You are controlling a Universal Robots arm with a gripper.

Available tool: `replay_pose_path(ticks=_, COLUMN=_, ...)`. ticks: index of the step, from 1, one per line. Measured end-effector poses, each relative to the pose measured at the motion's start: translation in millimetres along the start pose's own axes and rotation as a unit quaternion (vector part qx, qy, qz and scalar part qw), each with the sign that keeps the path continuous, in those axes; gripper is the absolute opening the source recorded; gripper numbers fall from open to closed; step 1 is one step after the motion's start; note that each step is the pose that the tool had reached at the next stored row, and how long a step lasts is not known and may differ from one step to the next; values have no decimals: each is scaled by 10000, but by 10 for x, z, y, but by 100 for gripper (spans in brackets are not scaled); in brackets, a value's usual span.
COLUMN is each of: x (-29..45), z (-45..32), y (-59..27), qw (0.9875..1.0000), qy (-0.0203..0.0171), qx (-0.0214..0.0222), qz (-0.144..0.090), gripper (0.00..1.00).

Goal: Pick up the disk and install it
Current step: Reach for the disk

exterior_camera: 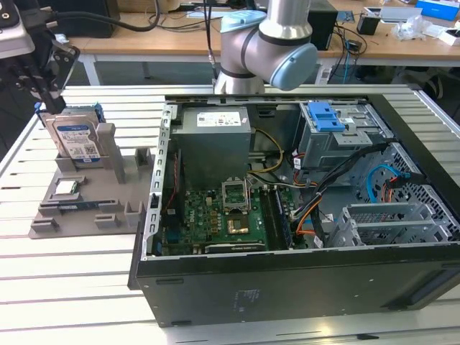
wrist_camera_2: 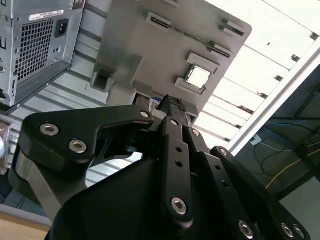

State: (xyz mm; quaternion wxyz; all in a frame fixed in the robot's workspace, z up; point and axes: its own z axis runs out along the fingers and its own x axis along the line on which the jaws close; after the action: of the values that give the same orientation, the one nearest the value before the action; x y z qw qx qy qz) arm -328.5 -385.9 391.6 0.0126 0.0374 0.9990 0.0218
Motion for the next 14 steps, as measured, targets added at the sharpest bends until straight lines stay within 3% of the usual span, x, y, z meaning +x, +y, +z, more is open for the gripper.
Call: replay_pose_path(ticks=14, x=257, z=16, y=102, qw=10000, qy=1, qx=1, qz=1, gripper=11)
